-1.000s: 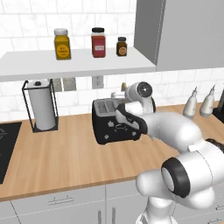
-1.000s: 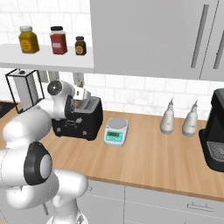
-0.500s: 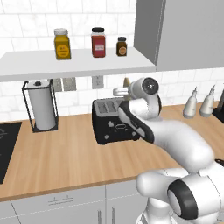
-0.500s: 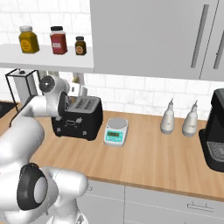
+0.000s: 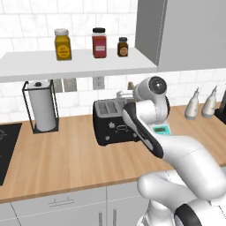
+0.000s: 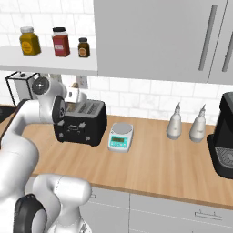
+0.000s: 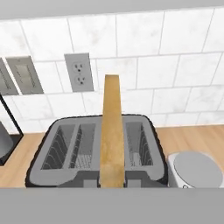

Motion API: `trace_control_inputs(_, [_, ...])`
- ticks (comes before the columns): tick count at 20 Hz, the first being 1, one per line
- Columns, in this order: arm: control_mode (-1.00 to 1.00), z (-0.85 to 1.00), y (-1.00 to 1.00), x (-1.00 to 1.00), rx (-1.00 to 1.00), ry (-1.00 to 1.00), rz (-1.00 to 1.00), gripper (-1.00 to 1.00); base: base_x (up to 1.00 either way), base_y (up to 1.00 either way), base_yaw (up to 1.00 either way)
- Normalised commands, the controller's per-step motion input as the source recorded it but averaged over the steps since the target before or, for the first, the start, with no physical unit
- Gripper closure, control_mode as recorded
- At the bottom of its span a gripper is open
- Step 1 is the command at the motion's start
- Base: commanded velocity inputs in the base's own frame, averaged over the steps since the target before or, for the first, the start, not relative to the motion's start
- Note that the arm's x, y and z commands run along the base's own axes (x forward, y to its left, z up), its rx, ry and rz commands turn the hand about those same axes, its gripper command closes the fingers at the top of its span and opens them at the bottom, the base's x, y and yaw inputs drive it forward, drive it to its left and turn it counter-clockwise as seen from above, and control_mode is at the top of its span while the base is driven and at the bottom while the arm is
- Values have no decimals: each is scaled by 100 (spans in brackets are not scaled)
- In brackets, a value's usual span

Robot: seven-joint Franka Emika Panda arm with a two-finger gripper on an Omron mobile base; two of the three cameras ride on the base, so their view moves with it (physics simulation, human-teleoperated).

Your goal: Start the toaster. Once the lever pops up, take the bread to the plate on the dining counter.

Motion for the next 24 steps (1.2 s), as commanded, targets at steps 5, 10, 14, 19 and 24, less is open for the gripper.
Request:
trace_control_inputs(5, [-100, 7, -23, -54, 0, 12, 0, 100, 0, 0, 0])
trace_control_inputs(10, [-100, 0, -46, -77, 0, 10, 0, 100, 0, 0, 0])
trace_control_inputs(14, [-100, 0, -56, -98, 0, 1, 0, 100, 0, 0, 0])
trace_control_inputs(19, [-100, 0, -17, -64, -3, 1, 0, 100, 0, 0, 0])
trace_control_inputs(24, [-100, 0, 0, -49, -3, 4, -2, 100, 0, 0, 0])
